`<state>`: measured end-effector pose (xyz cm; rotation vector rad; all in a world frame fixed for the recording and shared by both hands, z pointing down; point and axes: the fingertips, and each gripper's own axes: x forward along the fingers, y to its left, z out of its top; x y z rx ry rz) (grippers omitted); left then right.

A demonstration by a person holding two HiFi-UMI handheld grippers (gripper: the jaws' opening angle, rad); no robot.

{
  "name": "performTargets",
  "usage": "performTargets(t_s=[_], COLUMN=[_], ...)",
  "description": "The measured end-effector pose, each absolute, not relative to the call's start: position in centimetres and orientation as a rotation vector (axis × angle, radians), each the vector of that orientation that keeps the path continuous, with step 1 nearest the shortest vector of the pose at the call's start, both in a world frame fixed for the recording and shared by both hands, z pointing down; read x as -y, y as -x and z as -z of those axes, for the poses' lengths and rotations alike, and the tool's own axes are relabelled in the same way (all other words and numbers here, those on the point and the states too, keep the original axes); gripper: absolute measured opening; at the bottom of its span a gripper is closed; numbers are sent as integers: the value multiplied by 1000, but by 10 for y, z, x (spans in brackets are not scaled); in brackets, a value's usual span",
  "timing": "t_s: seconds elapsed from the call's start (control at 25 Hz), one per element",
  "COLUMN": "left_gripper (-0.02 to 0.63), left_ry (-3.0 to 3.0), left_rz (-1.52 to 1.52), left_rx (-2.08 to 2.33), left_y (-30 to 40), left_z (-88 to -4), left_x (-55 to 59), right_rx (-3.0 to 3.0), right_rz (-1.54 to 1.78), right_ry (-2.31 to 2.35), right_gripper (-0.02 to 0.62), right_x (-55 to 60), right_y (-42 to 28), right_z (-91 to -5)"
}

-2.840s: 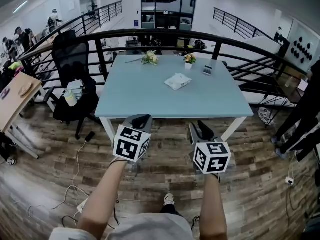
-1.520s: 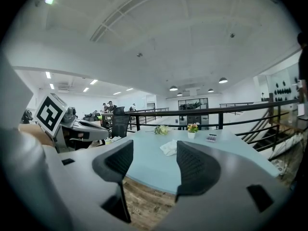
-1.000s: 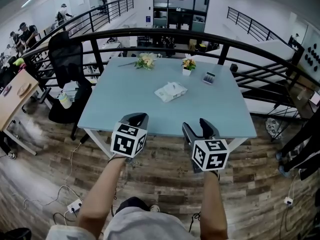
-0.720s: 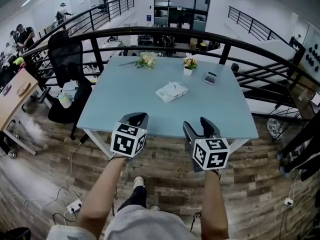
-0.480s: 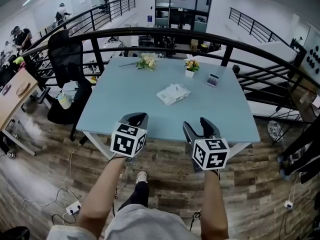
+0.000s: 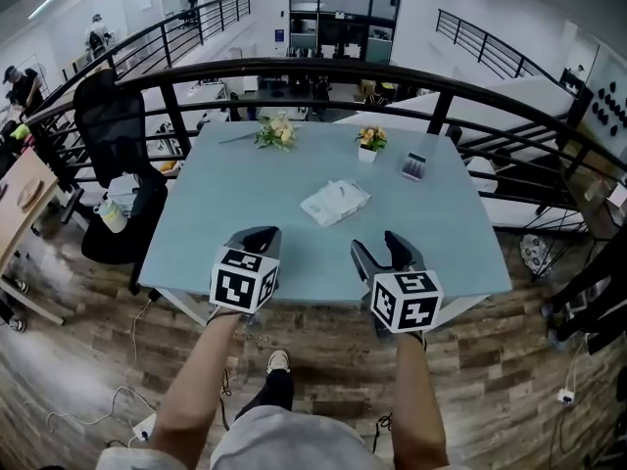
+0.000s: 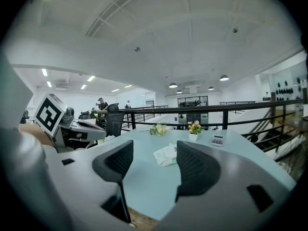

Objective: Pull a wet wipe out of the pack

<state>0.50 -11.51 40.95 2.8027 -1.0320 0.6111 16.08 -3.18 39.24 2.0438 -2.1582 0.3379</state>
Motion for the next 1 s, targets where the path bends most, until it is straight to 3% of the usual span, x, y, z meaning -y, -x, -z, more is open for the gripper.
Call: performTargets(t_s=[1.0], left_gripper=[-8], left_ry=[-2851], left_rz=[-643], left_rx=[854], left_y=[-33], left_z=[-413], left_x=[297], right_rx=[2000], right_rz=[-410], right_ry=[-2126], right_gripper=[264], right_x=[202], right_y=[-181], right_z=[-391])
